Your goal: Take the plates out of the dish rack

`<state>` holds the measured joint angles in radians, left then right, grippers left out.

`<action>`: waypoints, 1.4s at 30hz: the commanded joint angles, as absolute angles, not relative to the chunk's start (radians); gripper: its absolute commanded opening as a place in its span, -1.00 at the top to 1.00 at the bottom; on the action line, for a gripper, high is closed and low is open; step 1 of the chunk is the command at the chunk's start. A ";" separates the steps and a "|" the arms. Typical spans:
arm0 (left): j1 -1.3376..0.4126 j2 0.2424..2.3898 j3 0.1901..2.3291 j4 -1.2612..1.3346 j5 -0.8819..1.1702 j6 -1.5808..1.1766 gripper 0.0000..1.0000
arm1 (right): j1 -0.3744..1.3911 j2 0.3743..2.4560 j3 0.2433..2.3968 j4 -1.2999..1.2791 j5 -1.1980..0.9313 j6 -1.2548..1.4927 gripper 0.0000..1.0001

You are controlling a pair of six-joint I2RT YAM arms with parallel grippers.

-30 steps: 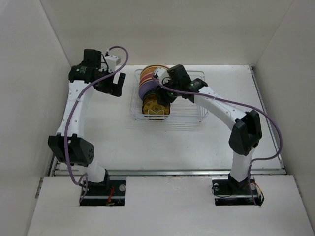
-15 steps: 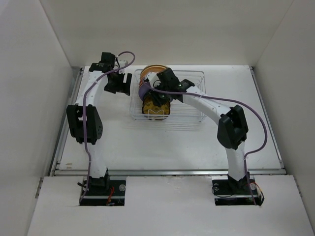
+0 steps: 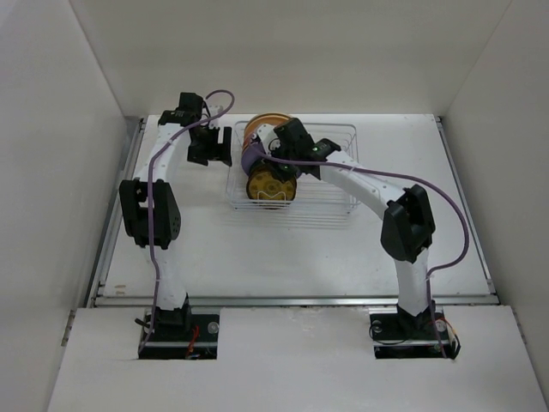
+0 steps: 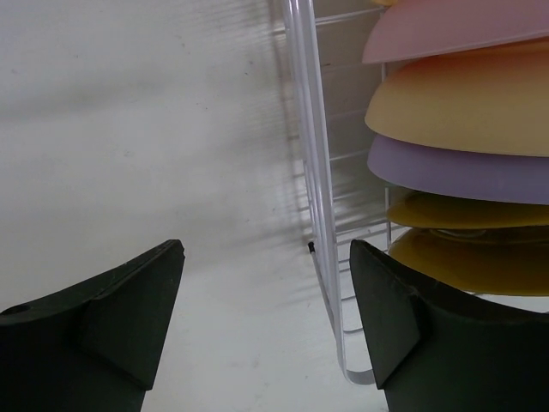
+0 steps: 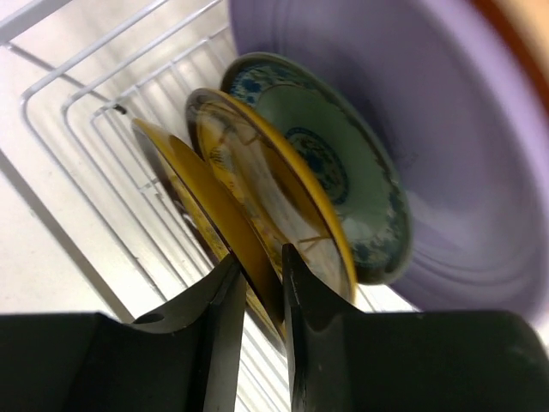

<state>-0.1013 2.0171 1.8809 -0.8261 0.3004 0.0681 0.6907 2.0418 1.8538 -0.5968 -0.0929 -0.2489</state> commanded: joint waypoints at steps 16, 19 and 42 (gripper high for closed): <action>-0.127 1.967 1.928 -0.825 0.282 0.032 -0.75 | 0.692 1.766 1.953 -0.567 0.133 -0.163 1.00; -0.127 1.907 1.913 -0.830 0.239 0.067 -0.75 | 0.683 1.705 1.925 -0.581 0.063 -0.095 1.00; -0.411 1.804 1.824 -0.792 0.265 0.557 0.04 | 0.647 1.252 0.778 -0.256 -0.209 0.594 1.00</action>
